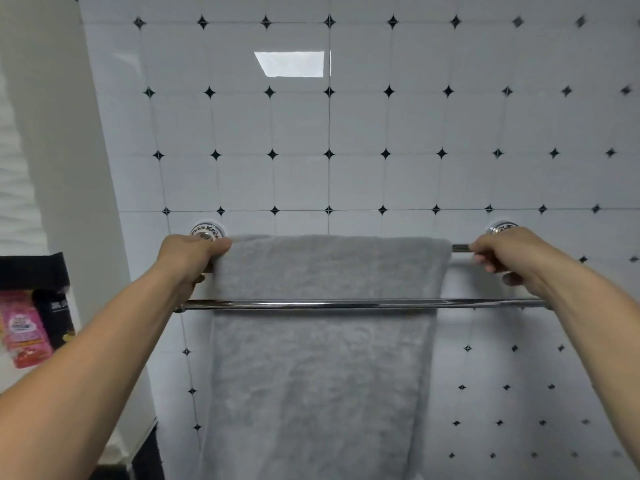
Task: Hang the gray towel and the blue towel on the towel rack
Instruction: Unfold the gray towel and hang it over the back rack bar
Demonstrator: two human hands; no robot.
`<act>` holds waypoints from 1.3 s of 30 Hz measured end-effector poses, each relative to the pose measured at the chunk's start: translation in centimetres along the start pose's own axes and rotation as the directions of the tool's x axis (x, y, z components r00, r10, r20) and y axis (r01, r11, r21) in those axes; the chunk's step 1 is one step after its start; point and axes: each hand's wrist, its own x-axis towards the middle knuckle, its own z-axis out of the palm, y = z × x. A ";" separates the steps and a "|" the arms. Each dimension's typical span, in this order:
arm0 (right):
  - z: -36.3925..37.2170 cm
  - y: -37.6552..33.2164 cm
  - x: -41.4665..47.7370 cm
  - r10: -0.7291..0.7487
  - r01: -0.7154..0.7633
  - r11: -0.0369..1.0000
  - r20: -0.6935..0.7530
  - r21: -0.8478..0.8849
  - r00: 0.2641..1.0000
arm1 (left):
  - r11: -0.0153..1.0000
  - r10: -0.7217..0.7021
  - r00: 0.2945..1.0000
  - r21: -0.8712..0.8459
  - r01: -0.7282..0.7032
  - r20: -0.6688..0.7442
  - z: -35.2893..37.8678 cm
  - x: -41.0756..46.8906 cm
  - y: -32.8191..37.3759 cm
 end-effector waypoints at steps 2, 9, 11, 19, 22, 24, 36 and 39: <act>0.2 0.2 -0.5 0.079 -0.077 0.996 0.048 -0.043 0.996 | 1.000 0.001 1.000 -0.001 -0.001 0.017 0.0 -0.2 0.3; 4.5 0.2 -1.3 0.046 -0.049 0.973 0.021 0.224 0.999 | 0.996 0.015 1.000 0.092 -0.015 0.004 0.9 -0.6 0.6; 4.3 -0.1 -1.0 0.057 -0.059 0.964 0.015 0.260 0.998 | 0.995 0.021 1.000 0.094 -0.023 0.019 0.6 -0.5 0.6; 4.0 -1.5 -0.3 -0.164 0.183 0.978 -0.171 0.102 0.972 | 0.979 0.112 0.991 0.162 -0.122 0.068 0.3 -1.5 -0.5; 4.0 -0.9 -0.8 -0.170 0.173 0.984 -0.066 0.033 0.983 | 0.974 0.147 0.981 0.156 -0.166 0.128 0.1 -1.9 -1.1; 3.6 -0.3 -1.4 -0.145 0.147 0.986 0.022 -0.083 0.989 | 0.965 0.143 0.975 0.193 -0.176 0.171 -0.1 -2.2 -1.3; 2.2 -0.1 -1.0 -0.137 0.127 0.987 -0.109 -0.098 0.985 | 0.950 0.163 0.975 0.244 -0.196 0.150 0.4 -1.3 -1.1; 2.5 0.5 -0.9 -0.171 0.162 0.984 -0.131 -0.072 0.977 | 0.931 0.134 0.978 0.319 -0.180 0.160 0.4 -1.1 -1.1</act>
